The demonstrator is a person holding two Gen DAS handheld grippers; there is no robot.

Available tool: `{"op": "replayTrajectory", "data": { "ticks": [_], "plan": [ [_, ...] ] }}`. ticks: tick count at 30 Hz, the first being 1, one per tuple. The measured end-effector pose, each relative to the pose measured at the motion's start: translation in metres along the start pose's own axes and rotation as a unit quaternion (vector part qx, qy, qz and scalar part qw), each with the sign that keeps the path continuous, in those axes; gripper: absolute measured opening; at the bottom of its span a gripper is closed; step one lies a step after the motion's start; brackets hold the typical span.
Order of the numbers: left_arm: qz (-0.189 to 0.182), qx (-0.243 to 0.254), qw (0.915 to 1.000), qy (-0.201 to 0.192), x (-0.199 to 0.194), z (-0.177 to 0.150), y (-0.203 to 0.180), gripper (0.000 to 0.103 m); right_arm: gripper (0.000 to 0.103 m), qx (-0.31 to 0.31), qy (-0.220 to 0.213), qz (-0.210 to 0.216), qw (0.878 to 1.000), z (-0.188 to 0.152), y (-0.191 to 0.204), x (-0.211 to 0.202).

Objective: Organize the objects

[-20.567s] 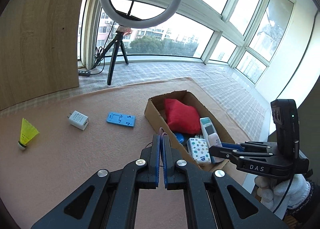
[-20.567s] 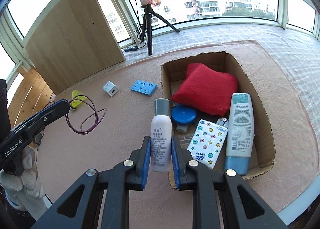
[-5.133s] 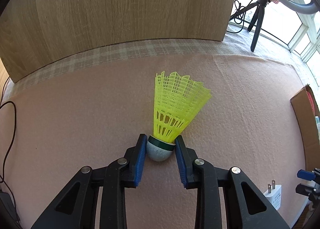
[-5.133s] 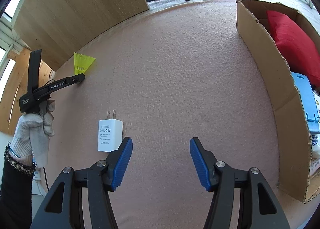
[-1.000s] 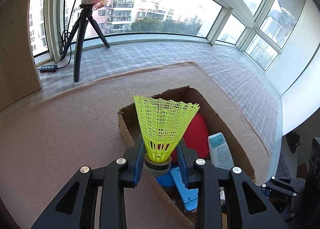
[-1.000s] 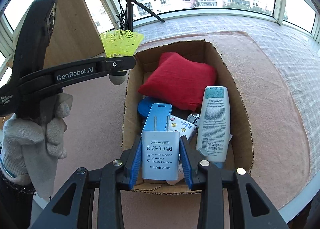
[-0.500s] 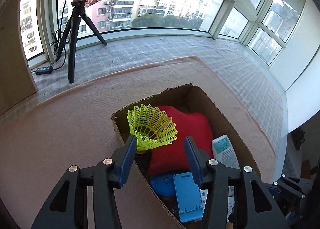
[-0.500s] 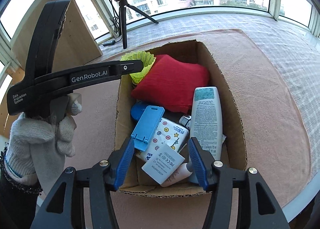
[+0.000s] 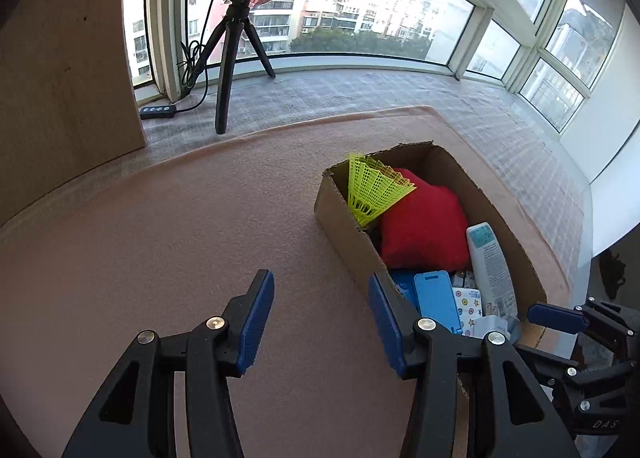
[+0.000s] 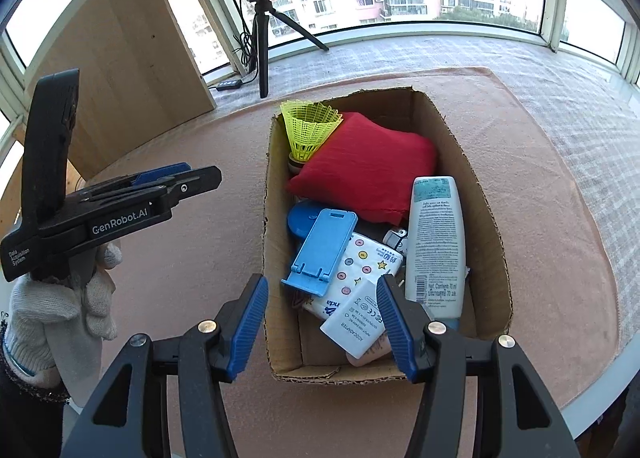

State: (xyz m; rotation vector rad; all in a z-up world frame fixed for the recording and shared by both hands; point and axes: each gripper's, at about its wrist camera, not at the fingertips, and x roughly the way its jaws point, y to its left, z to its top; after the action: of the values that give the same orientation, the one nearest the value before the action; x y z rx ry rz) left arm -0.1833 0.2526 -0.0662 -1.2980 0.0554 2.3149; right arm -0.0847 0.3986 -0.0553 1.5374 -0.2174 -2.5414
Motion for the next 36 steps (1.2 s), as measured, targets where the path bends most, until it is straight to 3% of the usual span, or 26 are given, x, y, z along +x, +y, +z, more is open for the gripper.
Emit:
{"op": "replayTrajectory", "data": {
  "ticks": [11,20,25,36],
  "plan": [
    [0.050,-0.047,0.9975,-0.016,-0.079,-0.065,0.068,0.069,0.055,-0.026,-0.003,0.001,1.000,-0.008,0.057,0.001],
    [0.079,-0.108,0.9902,-0.038,-0.139,-0.125,0.111,0.070,0.058,-0.052,-0.018,-0.001,0.998,-0.017,0.112,-0.003],
    [0.106,-0.109,0.9875,-0.040,-0.166,-0.150,0.126,0.071,0.058,-0.081,-0.035,-0.021,0.996,-0.025,0.147,-0.008],
    [0.128,-0.136,0.9816,-0.039,-0.204,-0.191,0.147,0.072,0.062,-0.110,-0.034,-0.012,0.993,-0.048,0.198,-0.002]
  ]
}}
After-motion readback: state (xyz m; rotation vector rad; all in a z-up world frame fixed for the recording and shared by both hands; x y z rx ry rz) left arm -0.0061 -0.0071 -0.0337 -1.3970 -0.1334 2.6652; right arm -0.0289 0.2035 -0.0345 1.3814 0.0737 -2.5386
